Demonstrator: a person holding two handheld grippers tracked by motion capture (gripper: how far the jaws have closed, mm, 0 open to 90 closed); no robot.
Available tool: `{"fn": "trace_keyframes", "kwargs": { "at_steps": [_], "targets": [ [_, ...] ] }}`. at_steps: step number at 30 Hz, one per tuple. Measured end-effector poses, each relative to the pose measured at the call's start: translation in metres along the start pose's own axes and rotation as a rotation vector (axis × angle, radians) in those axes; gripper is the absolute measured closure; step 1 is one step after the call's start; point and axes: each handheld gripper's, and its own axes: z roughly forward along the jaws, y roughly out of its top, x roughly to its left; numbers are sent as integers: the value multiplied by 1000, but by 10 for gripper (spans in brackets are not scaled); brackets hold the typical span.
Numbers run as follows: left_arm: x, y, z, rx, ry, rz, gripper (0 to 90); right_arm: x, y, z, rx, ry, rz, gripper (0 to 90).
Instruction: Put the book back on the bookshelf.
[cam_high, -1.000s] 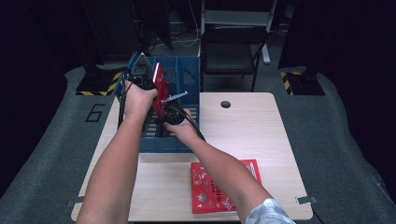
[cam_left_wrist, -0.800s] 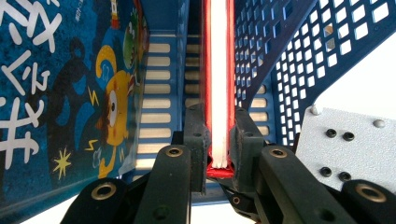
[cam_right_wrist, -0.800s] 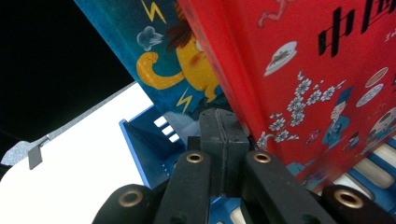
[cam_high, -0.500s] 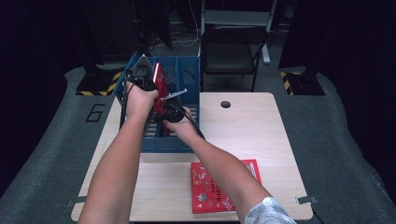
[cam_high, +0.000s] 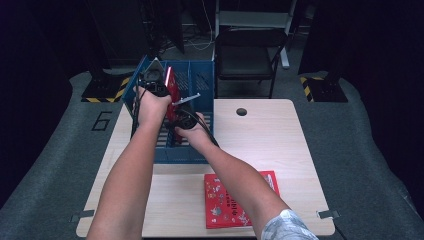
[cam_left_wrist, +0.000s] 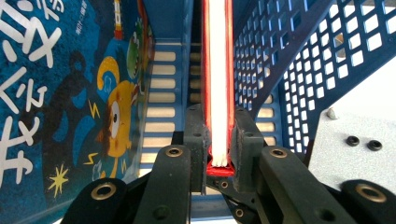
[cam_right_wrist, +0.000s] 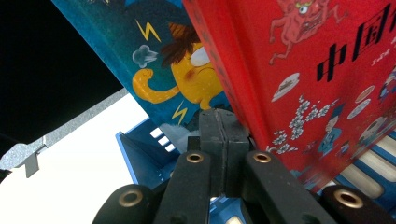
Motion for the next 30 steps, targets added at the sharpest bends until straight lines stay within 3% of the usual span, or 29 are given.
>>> {"fn": "trace_keyframes", "kwargs": {
  "at_steps": [4, 6, 7, 10, 13, 16, 19, 28, 30],
  "targets": [
    [2, 1, 1, -8, 1, -1, 795, 1, 1, 1, 2, -7, 22, 900],
    [2, 2, 0, -3, -1, 2, 795, 0, 2, 3, -4, -5, -2, 900],
    [3, 2, 0, -1, -1, 3, 795, 2, 2, 3, 0, -9, 19, 900],
    [4, 1, 0, -9, -2, 1, 793, 1, 2, 4, -3, -3, 18, 900],
    [7, 1, -1, 6, -12, 20, 794, 2, 2, 4, -6, -7, 17, 900],
    [6, 0, -1, -3, -13, 5, 795, 2, 1, 5, -11, 3, 27, 900],
    [7, 1, -1, 10, -9, 25, 795, 2, 1, 5, -11, -6, 7, 900],
    [8, 0, 0, -29, -25, 37, 782, 3, 0, 3, -22, -9, 20, 900],
    [8, 0, 0, -29, -22, 42, 745, 2, 0, 2, -25, -13, 12, 900]
  ]
}}
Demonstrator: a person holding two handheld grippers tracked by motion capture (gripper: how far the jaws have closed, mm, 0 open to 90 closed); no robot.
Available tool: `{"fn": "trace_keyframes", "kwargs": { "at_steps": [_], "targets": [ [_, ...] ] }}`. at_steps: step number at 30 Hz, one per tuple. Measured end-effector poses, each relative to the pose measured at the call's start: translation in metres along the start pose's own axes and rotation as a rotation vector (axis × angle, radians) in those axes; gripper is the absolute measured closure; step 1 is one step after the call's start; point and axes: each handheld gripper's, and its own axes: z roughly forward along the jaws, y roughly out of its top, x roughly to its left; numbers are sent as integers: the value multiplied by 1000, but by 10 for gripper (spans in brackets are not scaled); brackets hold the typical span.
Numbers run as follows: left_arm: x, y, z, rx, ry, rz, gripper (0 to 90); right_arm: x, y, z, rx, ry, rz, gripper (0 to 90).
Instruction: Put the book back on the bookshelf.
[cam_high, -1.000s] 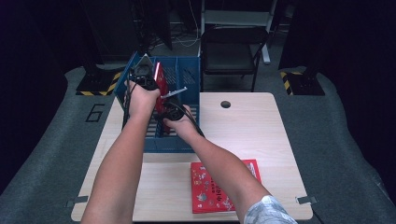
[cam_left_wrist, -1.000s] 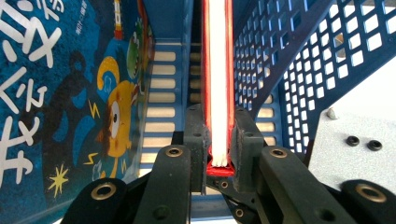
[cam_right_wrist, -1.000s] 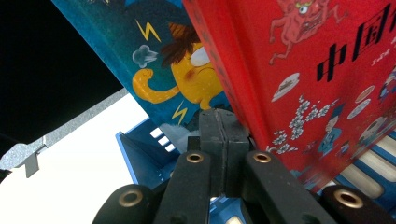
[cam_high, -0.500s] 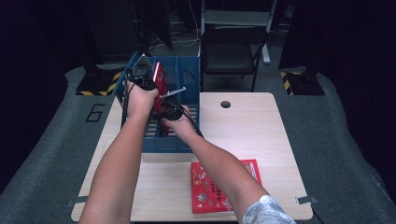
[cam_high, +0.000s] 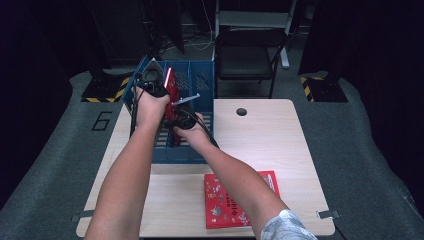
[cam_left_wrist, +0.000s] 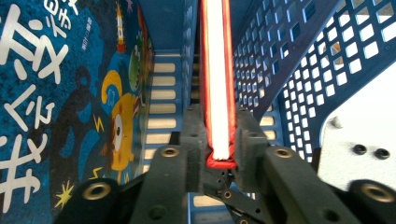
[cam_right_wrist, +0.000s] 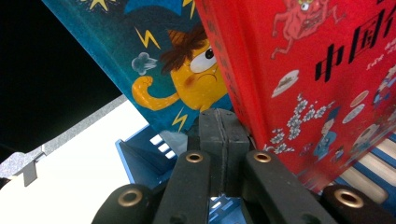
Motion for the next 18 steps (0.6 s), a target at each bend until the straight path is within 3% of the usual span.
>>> {"fn": "trace_keyframes", "kwargs": {
  "at_steps": [2, 9, 11, 14, 18],
  "targets": [
    [1, -1, 0, -1, -6, -4, 735, 1, -1, 0, -5, -2, 18, 900],
    [2, -4, 1, 2, -1, 6, 688, -3, -9, 1, 11, -9, 15, 900],
    [2, -4, 1, 11, -6, 8, 721, -2, -10, 0, 13, -12, 36, 900],
    [4, -4, 0, 9, -2, 5, 746, -3, -9, -1, 10, -15, 28, 900],
    [5, -5, -1, -10, -6, -4, 692, -4, -9, -3, 7, -11, 28, 900]
  ]
}}
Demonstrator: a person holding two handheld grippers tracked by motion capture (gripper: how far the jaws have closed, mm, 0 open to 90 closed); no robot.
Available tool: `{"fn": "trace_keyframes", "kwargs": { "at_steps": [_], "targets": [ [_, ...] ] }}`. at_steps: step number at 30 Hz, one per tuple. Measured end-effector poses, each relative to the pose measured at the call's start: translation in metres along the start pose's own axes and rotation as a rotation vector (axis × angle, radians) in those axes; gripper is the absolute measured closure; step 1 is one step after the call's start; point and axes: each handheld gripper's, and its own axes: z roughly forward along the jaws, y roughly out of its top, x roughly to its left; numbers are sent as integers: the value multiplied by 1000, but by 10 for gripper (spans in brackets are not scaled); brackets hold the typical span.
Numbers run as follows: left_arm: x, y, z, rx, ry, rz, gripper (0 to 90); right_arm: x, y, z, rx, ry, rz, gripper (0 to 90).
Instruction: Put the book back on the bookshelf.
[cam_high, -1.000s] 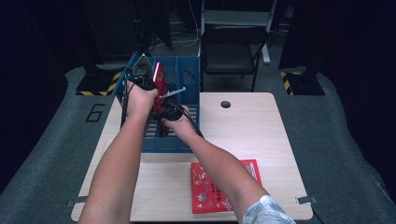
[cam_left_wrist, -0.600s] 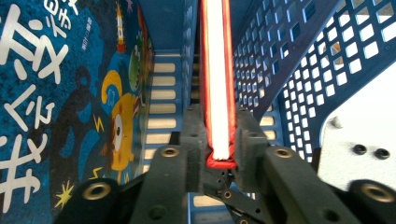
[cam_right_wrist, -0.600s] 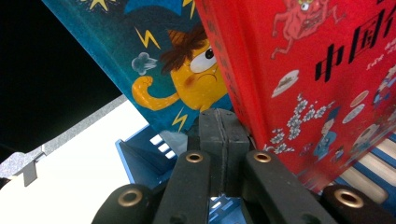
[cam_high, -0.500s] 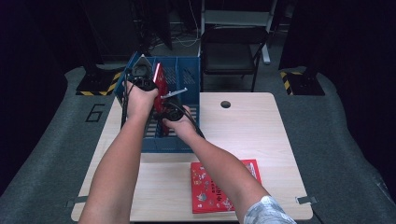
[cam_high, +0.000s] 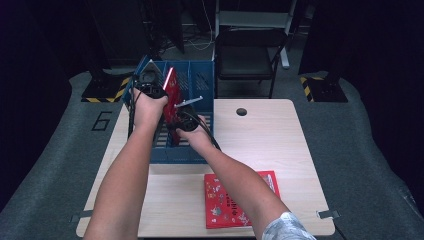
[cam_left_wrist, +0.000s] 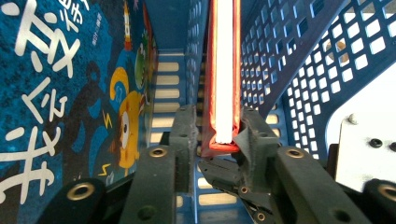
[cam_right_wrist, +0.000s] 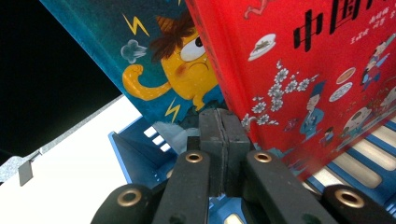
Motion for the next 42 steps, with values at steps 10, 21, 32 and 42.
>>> {"fn": "trace_keyframes", "kwargs": {
  "at_steps": [10, 21, 32, 42],
  "targets": [
    [-4, -1, -1, -11, -4, 5, 589, -2, -2, -3, 1, -4, -1, 889],
    [-3, -1, -13, -30, -19, 13, 523, -7, -5, -17, -5, -16, -2, 834],
    [-8, 2, -35, -50, -38, 75, 504, -5, -10, -43, 0, -22, -9, 747],
    [-3, -7, -56, -50, -75, 114, 501, 2, -15, -71, -15, -50, -18, 656]
  ]
}}
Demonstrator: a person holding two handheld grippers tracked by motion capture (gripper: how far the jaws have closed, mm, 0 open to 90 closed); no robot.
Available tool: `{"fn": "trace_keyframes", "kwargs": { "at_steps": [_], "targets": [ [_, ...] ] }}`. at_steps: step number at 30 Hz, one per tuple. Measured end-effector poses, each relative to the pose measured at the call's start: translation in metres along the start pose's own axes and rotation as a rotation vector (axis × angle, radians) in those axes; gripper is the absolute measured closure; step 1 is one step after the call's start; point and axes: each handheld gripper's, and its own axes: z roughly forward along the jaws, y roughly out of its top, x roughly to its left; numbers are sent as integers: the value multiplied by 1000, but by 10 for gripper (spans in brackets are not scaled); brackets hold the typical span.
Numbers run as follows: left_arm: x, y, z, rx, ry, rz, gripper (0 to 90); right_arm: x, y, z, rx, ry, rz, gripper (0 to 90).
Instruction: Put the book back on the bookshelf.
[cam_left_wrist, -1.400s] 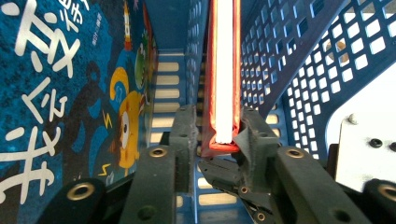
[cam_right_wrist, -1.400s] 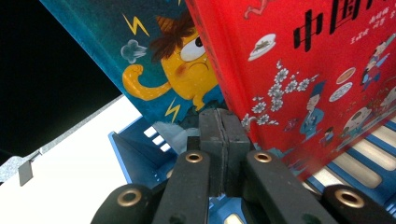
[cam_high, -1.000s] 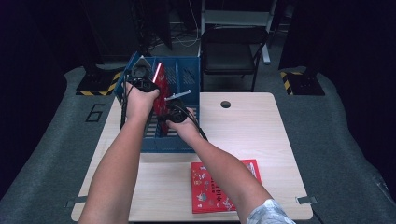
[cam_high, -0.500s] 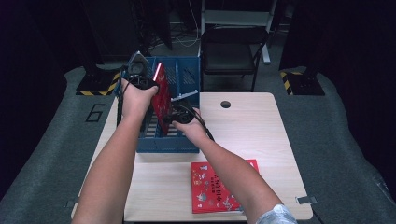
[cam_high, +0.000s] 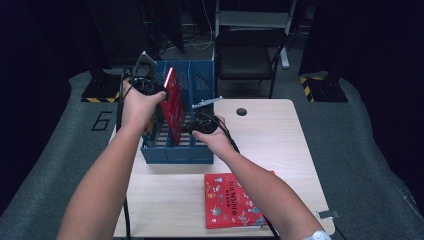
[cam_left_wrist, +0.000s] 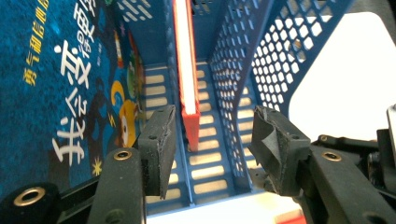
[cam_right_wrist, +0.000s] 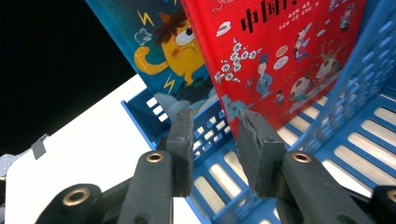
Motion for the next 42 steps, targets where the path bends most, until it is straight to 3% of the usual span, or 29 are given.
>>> {"fn": "trace_keyframes", "kwargs": {
  "at_steps": [12, 20, 23, 25, 27, 34, 42],
  "targets": [
    [2, -28, -22, -18, -65, 56, 501, 6, -14, -36, -2, -30, -2, 600],
    [8, -48, -18, -3, -97, 71, 504, 7, -27, -54, -5, -47, -6, 592],
    [8, -58, -17, -16, -117, 69, 505, 10, -31, -62, -18, -53, 14, 587],
    [7, -66, -17, -26, -126, 72, 505, 10, -36, -66, -15, -59, -4, 584],
    [7, -75, -17, -21, -148, 100, 507, 11, -42, -70, -9, -62, -8, 580],
    [3, -110, -4, -22, -189, 141, 513, 15, -68, -81, 11, -84, -31, 562],
    [-2, -145, 19, -2, -222, 169, 524, 15, -100, -90, 32, -57, -15, 562]
  ]
}}
